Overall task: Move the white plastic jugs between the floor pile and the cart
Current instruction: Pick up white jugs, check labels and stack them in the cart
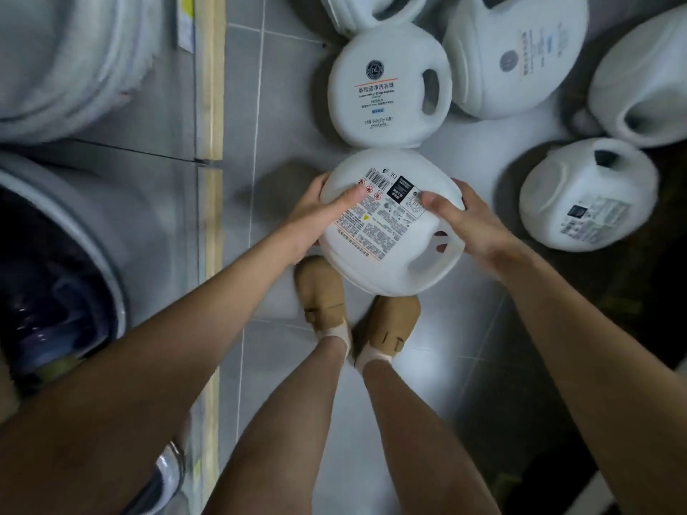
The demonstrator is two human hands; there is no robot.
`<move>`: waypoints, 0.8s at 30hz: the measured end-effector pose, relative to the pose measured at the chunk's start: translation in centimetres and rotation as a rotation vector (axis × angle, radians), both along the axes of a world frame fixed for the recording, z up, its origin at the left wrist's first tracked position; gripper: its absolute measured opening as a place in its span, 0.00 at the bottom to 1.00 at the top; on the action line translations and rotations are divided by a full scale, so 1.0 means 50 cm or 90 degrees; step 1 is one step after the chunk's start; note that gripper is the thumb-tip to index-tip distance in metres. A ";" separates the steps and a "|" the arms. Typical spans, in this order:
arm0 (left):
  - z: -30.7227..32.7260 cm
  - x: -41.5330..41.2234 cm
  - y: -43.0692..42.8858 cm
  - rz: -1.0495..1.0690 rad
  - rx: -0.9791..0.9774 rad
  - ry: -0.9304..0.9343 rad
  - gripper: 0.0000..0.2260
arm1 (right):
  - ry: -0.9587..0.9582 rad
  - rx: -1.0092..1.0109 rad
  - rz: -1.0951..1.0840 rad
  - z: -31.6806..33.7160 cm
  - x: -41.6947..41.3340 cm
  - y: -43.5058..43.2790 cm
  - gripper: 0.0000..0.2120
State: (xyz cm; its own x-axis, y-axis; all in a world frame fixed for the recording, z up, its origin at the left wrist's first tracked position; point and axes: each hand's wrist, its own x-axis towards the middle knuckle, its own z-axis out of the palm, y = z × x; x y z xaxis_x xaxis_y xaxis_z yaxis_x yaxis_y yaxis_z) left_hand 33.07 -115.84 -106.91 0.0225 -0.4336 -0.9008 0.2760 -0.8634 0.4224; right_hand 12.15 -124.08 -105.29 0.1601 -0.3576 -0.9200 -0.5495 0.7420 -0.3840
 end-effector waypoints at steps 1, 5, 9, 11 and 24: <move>0.042 0.009 -0.007 0.004 -0.003 0.003 0.33 | -0.005 -0.003 0.000 0.046 0.008 -0.008 0.28; 0.222 0.052 -0.041 -0.006 -0.024 -0.010 0.36 | -0.025 -0.039 0.029 0.237 0.041 -0.044 0.33; 0.414 0.091 -0.071 -0.005 -0.054 -0.033 0.40 | -0.060 -0.092 0.039 0.428 0.073 -0.077 0.28; 0.507 0.107 -0.079 0.000 -0.073 -0.050 0.39 | -0.073 -0.116 0.042 0.520 0.089 -0.086 0.28; 0.986 0.094 -0.019 -0.013 -0.186 -0.150 0.32 | -0.198 -0.248 0.139 0.957 0.085 -0.044 0.30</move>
